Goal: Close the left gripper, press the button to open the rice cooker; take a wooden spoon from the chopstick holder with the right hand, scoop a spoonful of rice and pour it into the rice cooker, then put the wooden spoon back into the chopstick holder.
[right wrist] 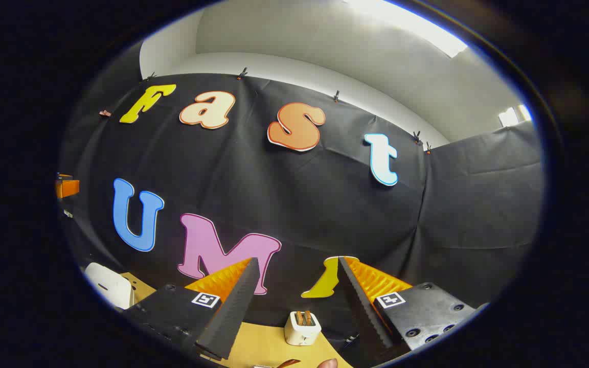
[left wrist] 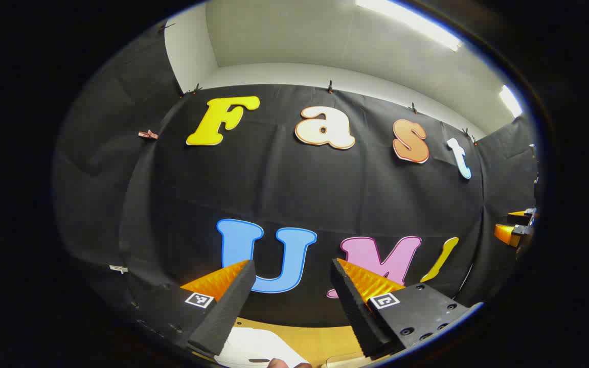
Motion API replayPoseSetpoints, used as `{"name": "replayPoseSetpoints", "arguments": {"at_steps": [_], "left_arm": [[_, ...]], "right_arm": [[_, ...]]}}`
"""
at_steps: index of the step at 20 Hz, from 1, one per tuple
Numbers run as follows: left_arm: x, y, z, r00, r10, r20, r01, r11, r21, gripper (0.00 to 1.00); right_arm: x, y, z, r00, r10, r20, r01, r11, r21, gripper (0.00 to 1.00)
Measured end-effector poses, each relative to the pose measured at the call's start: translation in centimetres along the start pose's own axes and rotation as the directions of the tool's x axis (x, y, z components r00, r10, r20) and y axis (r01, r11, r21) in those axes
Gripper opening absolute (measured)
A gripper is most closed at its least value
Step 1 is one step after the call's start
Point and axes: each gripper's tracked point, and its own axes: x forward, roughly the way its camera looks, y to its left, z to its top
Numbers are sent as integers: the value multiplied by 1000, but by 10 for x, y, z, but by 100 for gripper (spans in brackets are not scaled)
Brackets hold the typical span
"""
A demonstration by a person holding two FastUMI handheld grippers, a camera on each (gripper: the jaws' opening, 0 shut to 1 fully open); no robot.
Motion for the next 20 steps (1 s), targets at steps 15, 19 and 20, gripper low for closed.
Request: {"name": "replayPoseSetpoints", "arguments": {"at_steps": [15,19,20], "left_arm": [[14,-12,-30,997,-15,-76,15,1000,6,95],[22,-17,-34,996,-24,-86,25,1000,4,95],[23,-17,-34,996,-26,-84,26,1000,9,95]], "right_arm": [[17,5,-30,1000,5,-28,-5,1000,10,95],[23,3,-37,999,-4,-35,5,1000,23,95],[25,3,-38,999,-4,-38,5,1000,29,95]]}}
